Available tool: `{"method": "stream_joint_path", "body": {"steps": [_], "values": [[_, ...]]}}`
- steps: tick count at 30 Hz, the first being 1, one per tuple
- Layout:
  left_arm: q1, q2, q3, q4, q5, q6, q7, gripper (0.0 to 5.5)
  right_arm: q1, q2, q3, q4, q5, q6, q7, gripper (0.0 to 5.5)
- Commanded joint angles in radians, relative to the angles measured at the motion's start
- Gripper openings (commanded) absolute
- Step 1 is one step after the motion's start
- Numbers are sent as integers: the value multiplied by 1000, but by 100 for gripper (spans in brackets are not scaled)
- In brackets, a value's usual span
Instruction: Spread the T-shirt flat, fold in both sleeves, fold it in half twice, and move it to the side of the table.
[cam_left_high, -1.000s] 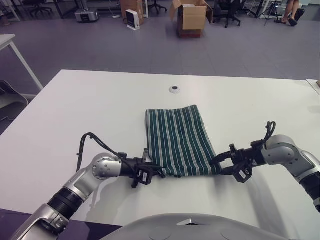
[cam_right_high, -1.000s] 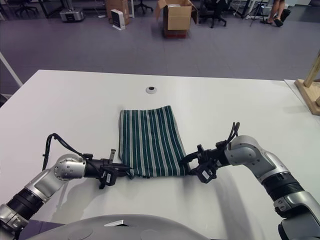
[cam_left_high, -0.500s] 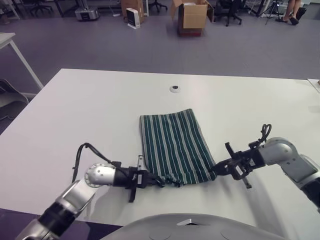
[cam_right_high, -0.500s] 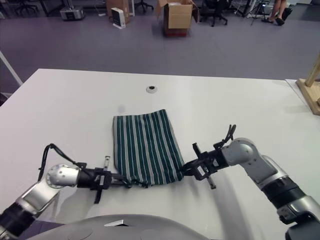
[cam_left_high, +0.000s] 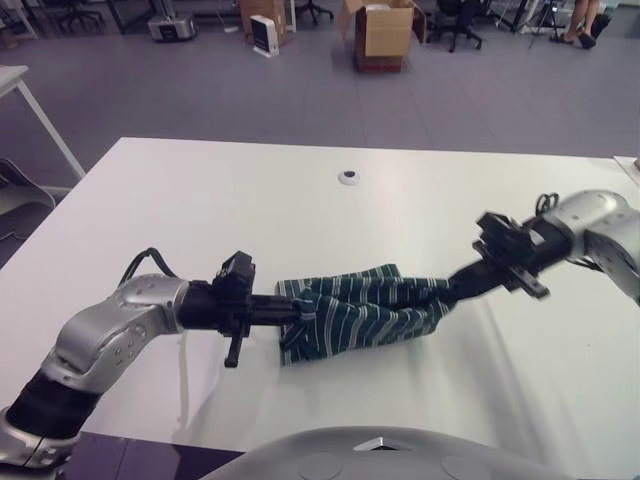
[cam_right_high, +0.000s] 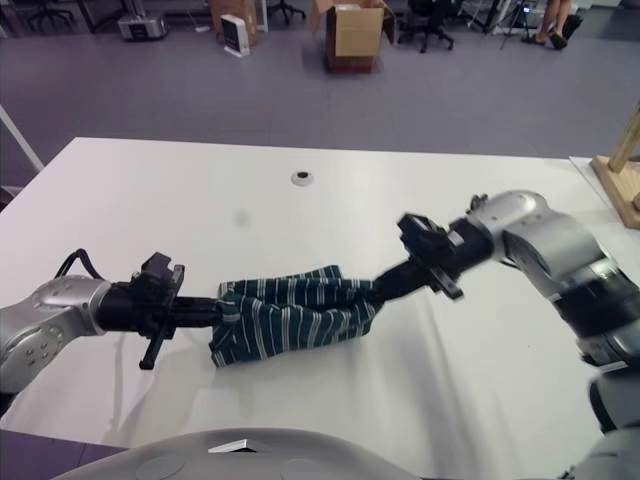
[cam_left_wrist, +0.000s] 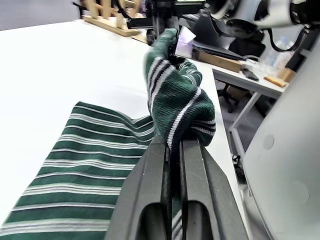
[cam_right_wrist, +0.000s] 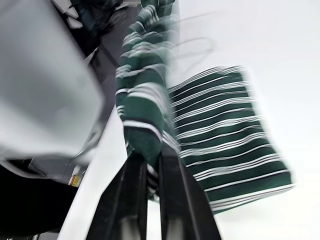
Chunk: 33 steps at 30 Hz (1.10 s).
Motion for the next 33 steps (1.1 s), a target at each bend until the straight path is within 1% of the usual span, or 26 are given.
{"method": "stream_joint_path", "body": {"steps": [1, 4, 8, 9, 10, 11, 14, 16, 18, 21, 22, 25, 27, 28, 29, 33], "values": [[-94, -68, -32, 193, 113, -7, -45, 0, -109, 120, 86, 207, -122, -55, 2, 9], [-159, -134, -49, 332, 198, -33, -74, 0, -166, 225, 114, 402, -235, -120, 1, 9], [-214, -225, -67, 506, 313, -102, -81, 0, -188, 368, 66, 601, -371, -196, -54, 9], [-220, -242, -79, 542, 353, -121, -77, 0, -196, 402, 44, 645, -394, -213, -92, 46], [-222, -255, -88, 576, 391, -139, -70, 0, -200, 431, 21, 680, -414, -225, -125, 68], [-224, -265, -89, 605, 423, -150, -57, 36, -202, 455, -3, 709, -434, -242, -166, 83], [-217, -279, -55, 643, 458, -161, -34, 79, -209, 505, -81, 774, -479, -283, -305, 132], [-215, -271, -17, 643, 455, -155, -25, 112, -202, 508, -120, 789, -517, -325, -388, 167], [-219, -256, 14, 639, 472, -176, -5, 133, -177, 485, -141, 775, -567, -378, -454, 192], [-212, -275, 50, 520, 440, -157, 4, 188, -100, 436, -151, 687, -626, -432, -481, 253], [-212, -293, 48, 470, 422, -138, 0, 200, -59, 411, -153, 617, -632, -423, -464, 256], [-206, -334, 22, 396, 419, -121, 1, 200, 42, 343, -141, 439, -670, -378, -432, 256], [-202, -364, 6, 392, 430, -112, 9, 200, 112, 320, -130, 344, -705, -361, -440, 256], [-194, -375, -3, 396, 437, -106, 13, 200, 132, 327, -131, 319, -719, -356, -459, 256], [-189, -380, -18, 409, 457, -112, 16, 200, 146, 337, -139, 299, -723, -347, -476, 256], [-171, -352, -194, 575, 670, -174, 8, 200, 165, 382, -220, 231, -691, -283, -573, 256]]}}
